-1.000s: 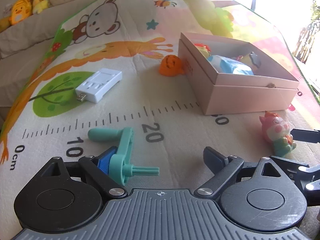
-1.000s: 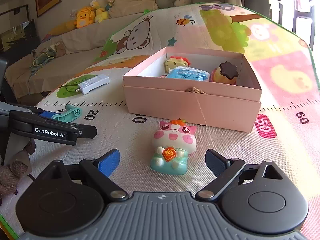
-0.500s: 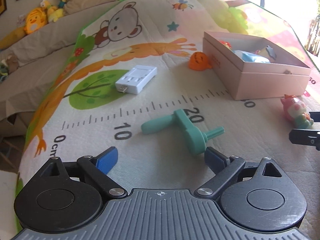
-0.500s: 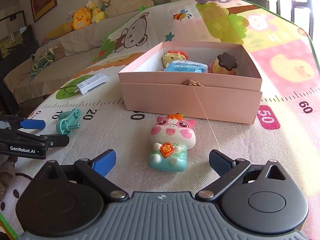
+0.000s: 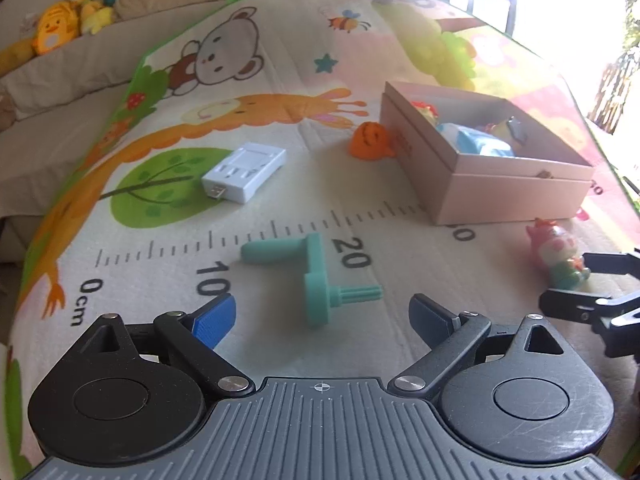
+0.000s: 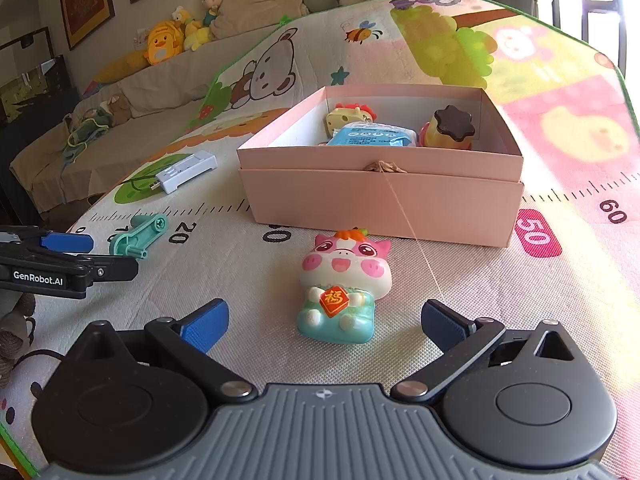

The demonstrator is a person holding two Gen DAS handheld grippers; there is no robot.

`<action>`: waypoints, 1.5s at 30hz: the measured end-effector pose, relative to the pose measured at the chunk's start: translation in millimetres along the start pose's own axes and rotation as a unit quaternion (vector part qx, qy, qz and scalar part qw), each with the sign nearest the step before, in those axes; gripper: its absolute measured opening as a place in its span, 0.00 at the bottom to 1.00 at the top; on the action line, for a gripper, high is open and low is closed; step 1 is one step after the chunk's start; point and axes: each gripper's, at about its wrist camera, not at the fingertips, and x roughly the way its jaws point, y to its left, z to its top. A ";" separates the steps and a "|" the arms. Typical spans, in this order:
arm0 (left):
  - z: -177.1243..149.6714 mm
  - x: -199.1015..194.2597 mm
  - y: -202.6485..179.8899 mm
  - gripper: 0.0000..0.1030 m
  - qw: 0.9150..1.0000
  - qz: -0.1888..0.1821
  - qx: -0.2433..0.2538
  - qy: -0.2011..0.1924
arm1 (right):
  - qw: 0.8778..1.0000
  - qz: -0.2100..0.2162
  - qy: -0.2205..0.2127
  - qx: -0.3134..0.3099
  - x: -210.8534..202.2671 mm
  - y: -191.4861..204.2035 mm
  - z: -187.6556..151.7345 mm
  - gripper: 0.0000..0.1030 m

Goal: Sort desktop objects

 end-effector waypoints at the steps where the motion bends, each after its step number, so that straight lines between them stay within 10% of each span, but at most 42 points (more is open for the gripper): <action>1: 3.4 4.9 -3.2 0.94 1.000 -0.007 -0.007 -0.002 | 1.000 0.000 0.000 0.000 -0.1 0.1 0.0 0.99; 8: 25.3 43.0 -7.3 0.70 0.999 0.031 -0.027 0.020 | 1.000 -0.003 -0.018 -0.018 -9.2 5.6 -0.1 0.99; 12: 25.9 35.5 -7.4 0.22 1.000 0.017 -0.014 0.013 | 0.998 -0.002 -0.042 -0.049 -19.7 15.3 7.6 0.92; 16: 17.1 15.0 -14.9 0.16 1.000 0.005 0.016 -0.011 | 0.998 -0.016 -0.017 -0.057 -3.6 17.3 19.1 0.82; 22: 6.9 -3.5 -19.2 0.14 0.999 -0.004 0.036 -0.016 | 0.998 -0.023 0.027 -0.049 11.2 12.9 18.5 0.47; 26: 7.6 -0.7 -16.3 0.15 1.000 -0.003 0.022 -0.012 | 0.998 0.014 0.033 -0.057 -4.5 15.7 16.4 0.46; 32: 6.2 3.1 -15.8 0.25 1.000 0.001 0.018 -0.009 | 0.995 0.062 0.029 -0.078 -30.5 28.2 15.7 0.46; 35: 2.1 -0.5 -13.2 0.48 1.000 -0.005 0.021 -0.006 | 0.992 0.089 0.037 -0.083 -32.8 36.5 12.4 0.47; 39: -8.7 -11.8 -11.1 0.62 0.999 0.000 0.045 -0.010 | 0.988 0.117 0.020 -0.102 -40.9 48.6 12.5 0.68; 45: -10.2 -8.3 6.4 0.70 0.994 0.098 0.047 -0.012 | 0.987 0.108 -0.027 -0.114 -55.1 50.6 26.9 0.80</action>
